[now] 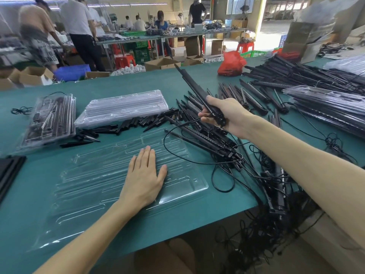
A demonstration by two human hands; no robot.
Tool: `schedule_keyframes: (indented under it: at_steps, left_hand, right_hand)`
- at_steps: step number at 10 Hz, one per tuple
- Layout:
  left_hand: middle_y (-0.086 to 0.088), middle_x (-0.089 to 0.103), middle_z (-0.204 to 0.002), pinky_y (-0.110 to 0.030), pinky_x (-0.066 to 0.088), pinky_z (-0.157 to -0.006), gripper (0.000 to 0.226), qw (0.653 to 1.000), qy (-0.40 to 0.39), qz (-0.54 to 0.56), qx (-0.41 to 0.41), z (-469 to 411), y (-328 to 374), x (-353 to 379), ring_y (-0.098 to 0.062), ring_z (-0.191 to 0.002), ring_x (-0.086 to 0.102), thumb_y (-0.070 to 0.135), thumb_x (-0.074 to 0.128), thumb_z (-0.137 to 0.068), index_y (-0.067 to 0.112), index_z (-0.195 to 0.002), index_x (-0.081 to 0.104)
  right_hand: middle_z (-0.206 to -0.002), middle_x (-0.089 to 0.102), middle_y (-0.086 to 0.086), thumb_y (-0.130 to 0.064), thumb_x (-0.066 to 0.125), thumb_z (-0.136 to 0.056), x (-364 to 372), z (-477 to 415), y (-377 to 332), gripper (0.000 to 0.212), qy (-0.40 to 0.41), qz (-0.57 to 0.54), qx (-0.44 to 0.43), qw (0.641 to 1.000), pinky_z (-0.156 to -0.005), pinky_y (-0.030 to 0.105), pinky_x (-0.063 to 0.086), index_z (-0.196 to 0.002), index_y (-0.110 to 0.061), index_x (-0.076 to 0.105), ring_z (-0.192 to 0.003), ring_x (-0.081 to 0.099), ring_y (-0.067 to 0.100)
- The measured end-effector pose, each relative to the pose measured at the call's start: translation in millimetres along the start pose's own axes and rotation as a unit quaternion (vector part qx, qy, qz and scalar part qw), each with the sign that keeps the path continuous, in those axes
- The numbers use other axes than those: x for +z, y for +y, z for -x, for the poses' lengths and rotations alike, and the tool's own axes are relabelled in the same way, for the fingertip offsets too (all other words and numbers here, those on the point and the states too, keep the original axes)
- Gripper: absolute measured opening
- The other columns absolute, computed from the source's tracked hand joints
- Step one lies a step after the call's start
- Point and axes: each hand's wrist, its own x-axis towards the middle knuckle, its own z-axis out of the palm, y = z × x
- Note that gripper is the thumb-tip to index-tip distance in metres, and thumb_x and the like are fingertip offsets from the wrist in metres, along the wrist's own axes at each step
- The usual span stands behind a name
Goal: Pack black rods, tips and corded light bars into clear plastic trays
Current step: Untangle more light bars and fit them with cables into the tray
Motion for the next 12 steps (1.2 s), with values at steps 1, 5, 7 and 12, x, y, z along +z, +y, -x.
schedule_keyframes:
  at_steps: [1, 5, 7, 12]
  left_hand:
    - [-0.001, -0.008, -0.169, -0.037, -0.006, -0.126, 0.077, 1.0, 0.0, -0.001, 0.0, 0, -1, -1, -0.013, -0.154, -0.012, 0.062, 0.008, -0.101, 0.015, -0.161, -0.001]
    - [-0.002, -0.006, -0.169, -0.037, -0.006, -0.126, 0.079, 1.0, 0.004, -0.005, 0.002, -1, -1, 1, -0.013, -0.155, -0.01, 0.063, 0.005, -0.099, 0.014, -0.161, 0.0]
    - [-0.001, -0.007, -0.169, -0.037, -0.006, -0.126, 0.079, 1.0, 0.005, -0.003, 0.003, -1, -2, 2, -0.013, -0.154, -0.011, 0.064, 0.005, -0.099, 0.015, -0.161, 0.0]
    - [-0.001, -0.006, -0.169, -0.034, -0.009, -0.125, 0.077, 1.0, 0.013, -0.004, 0.002, -1, -1, 1, -0.012, -0.154, -0.01, 0.062, 0.007, -0.1, 0.015, -0.161, 0.0]
  right_hand:
    - [-0.083, 0.068, 0.014, -0.022, 0.062, -0.1, -2, -1, 1, 0.029, 0.008, 0.026, -0.017, 0.999, -0.075, 0.033, 0.063, -0.1, 0.007, 0.065, -0.078, 0.072, 0.022]
    - [-0.077, 0.069, 0.007, -0.028, 0.066, -0.097, -54, -14, 8, 0.028, 0.194, 0.146, -0.073, 0.967, -0.088, 0.039, 0.057, -0.096, 0.0, 0.069, -0.081, 0.065, 0.021]
    - [-0.076, 0.068, 0.0, -0.028, 0.065, -0.097, -75, -10, 9, 0.017, 0.26, 0.063, -0.097, 0.959, -0.11, 0.047, 0.044, -0.092, -0.011, 0.068, -0.08, 0.064, 0.015]
    - [-0.138, 0.054, 0.013, 0.001, 0.064, -0.091, -110, -22, 22, 0.043, 0.357, 0.36, -0.047, 0.861, -0.095, 0.028, 0.042, -0.133, -0.004, 0.057, -0.119, 0.054, 0.028]
